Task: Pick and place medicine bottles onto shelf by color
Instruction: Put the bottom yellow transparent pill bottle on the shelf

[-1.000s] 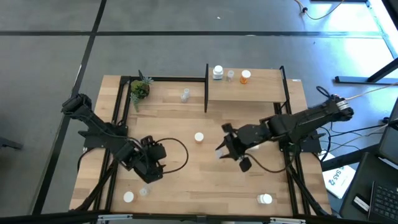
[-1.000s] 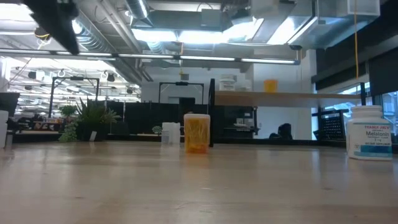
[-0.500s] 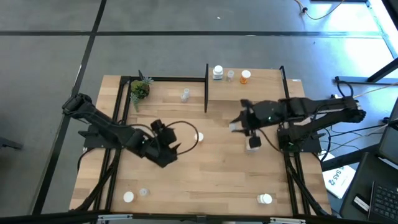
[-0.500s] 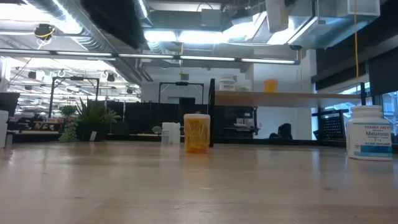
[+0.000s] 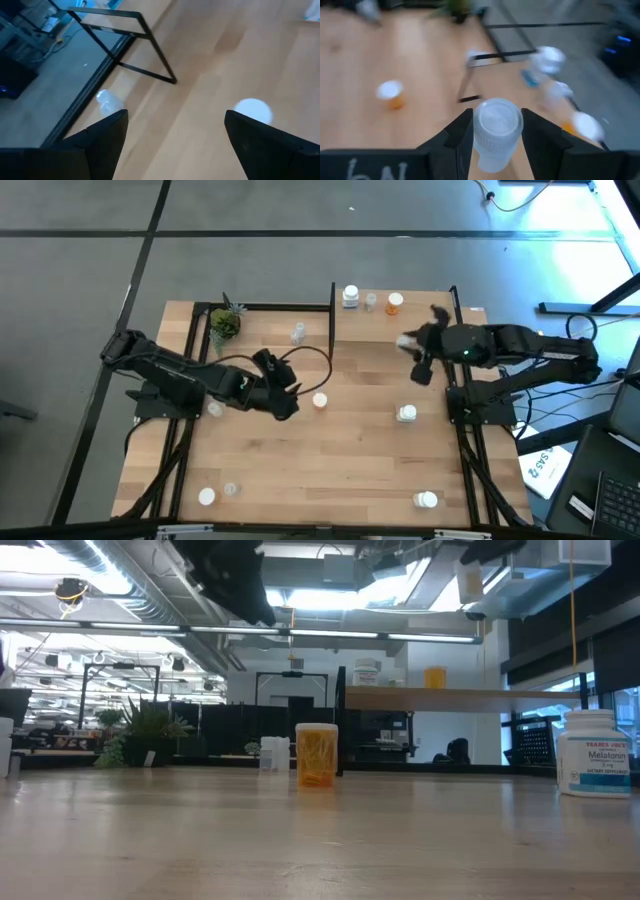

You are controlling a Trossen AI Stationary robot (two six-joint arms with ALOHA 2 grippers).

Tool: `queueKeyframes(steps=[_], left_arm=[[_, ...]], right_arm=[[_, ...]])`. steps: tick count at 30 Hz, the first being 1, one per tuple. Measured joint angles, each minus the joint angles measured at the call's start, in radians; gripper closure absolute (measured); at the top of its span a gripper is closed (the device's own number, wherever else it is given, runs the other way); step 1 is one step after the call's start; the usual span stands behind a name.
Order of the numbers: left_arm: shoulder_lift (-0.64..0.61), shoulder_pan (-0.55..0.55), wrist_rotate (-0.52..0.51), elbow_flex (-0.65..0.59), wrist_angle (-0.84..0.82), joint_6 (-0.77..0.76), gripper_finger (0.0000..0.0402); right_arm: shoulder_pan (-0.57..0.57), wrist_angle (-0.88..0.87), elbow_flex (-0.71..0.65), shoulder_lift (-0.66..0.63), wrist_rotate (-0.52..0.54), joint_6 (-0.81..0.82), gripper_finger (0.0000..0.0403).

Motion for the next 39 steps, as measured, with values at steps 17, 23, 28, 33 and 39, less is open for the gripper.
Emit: queueKeyframes(steps=[17,23,28,33,39], left_arm=[[0.000,0.131,0.001,0.000,0.001,0.090,0.0075],[0.000,0.173,0.033,0.000,0.003,0.103,0.0075],[0.000,0.200,0.074,0.000,0.003,0.103,0.0075],[0.000,0.202,0.077,0.000,0.003,0.103,0.0075],[0.000,0.199,0.077,0.000,0.003,0.125,0.0075]], right_arm=[[-0.146,-0.247,-0.002,0.014,0.504,0.623,0.0256],[-0.248,-0.248,-0.002,0.036,0.474,0.705,0.0256],[-0.320,-0.241,-0.002,0.076,0.464,0.761,0.0256],[-0.370,-0.241,-0.002,0.138,0.445,0.854,0.0256],[-0.422,-0.220,-0.002,0.238,0.455,0.855,0.0256]])
